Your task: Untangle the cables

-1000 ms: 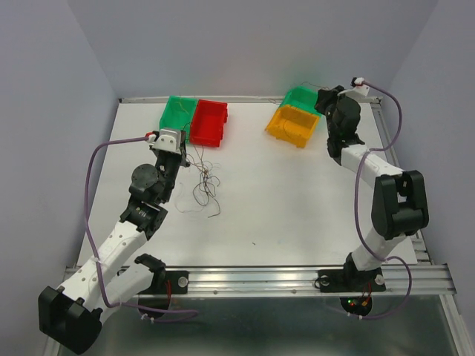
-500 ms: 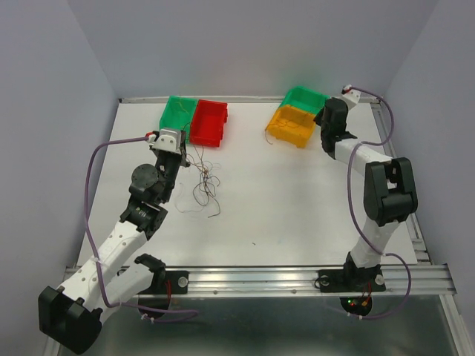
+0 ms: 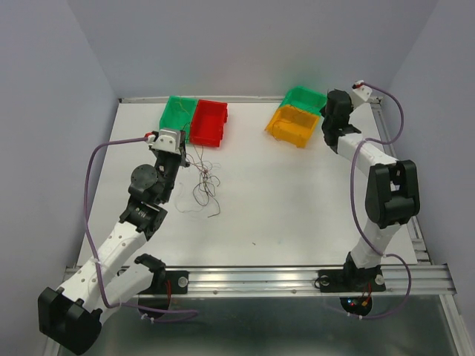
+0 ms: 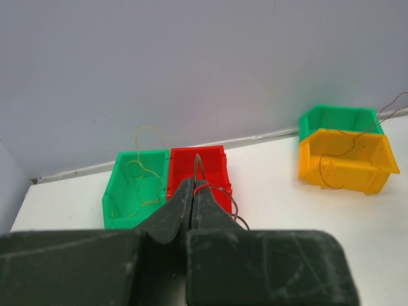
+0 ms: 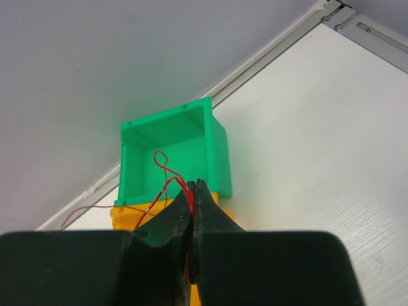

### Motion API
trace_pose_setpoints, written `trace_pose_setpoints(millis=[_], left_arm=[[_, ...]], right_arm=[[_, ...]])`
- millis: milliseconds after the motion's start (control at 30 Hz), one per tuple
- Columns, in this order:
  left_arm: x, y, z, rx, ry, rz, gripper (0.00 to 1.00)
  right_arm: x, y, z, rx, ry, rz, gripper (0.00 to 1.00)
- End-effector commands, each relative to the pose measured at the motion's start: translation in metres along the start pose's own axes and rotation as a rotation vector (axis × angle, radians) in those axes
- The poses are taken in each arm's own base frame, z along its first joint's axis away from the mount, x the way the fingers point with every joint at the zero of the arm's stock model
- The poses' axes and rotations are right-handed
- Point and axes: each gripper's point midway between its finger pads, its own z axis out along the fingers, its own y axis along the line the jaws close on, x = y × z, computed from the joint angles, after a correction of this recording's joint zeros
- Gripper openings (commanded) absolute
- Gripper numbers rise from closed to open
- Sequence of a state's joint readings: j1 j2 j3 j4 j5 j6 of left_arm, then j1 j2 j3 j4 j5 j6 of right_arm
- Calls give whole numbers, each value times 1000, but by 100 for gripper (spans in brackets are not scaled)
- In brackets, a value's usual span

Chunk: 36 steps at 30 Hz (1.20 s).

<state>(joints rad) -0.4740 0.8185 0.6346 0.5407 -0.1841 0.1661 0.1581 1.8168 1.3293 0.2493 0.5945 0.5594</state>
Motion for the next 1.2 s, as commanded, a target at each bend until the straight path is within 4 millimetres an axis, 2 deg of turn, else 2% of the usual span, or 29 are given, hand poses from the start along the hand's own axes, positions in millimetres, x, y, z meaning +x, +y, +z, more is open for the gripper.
trace_pose_setpoints(millis=[0,100,167,233,267,367,500,700,933,1100,1167], left_arm=[[-25,2,-1,-3,-80,-24,1],[-24,2,-1,-3,-77,-22,1],[-23,1,0,-1,-77,-24,1],[-23,1,0,-1,-76,-20,1],[-23,1,0,0,-76,-22,1],[-22,0,0,5,-75,-18,1],[-22,1,0,3,-75,-18,1],[-21,0,1,5,-72,-17,1],[-20,0,1,5,-72,-13,1],[-21,0,1,3,-73,-12,1],[-22,1,1,1,-76,-14,1]], right_arm=[[-64,32,-13,-67,-97,131,1],[-79,45,-19,-110,-107,189,0],[-86,61,-24,-181,-97,217,1],[-96,82,-33,-290,-97,235,0],[-101,101,-42,-383,-69,227,1],[-105,126,-60,-522,-18,219,1],[-124,127,-81,-562,-37,223,1],[-142,126,-86,-563,-108,188,1],[-116,126,-56,-555,-77,118,1],[-78,111,-29,-532,-14,107,0],[-66,105,-25,-522,17,118,0]])
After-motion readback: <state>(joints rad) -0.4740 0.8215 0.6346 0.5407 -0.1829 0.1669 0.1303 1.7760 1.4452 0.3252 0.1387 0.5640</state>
